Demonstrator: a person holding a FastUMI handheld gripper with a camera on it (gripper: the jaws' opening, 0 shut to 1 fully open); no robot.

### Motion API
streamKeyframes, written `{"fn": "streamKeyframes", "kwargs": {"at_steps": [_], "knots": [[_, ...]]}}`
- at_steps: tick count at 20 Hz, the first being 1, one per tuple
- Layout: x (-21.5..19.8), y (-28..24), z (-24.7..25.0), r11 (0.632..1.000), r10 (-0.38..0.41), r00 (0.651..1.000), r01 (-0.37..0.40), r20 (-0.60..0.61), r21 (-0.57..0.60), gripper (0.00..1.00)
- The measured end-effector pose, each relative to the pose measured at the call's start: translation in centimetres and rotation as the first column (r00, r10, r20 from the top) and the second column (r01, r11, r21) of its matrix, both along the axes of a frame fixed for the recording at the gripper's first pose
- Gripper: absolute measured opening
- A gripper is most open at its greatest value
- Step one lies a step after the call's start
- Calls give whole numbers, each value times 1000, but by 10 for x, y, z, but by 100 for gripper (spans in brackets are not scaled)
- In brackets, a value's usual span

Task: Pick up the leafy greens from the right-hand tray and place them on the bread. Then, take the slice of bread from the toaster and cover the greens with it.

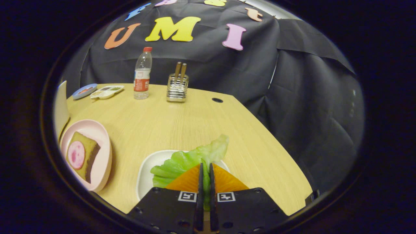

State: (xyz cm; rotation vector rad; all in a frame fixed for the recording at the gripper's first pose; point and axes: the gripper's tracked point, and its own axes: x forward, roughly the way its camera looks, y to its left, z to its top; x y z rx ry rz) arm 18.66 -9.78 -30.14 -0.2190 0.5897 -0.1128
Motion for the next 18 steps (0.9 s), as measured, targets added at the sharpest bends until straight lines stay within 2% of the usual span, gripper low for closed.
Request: {"fn": "streamKeyframes", "kwargs": {"at_steps": [3,4,9,12,18], "knots": [[-1,-11,22,999,-32,997,32,65,-3,8],[-2,-11,29,1000,-26,996,25,83,10,0],[-17,3,69,998,0,991,-9,132,68,0],[-28,27,97,994,46,984,-62,174,90,0],[-59,116,137,967,201,950,-231,241,106,0]]}}
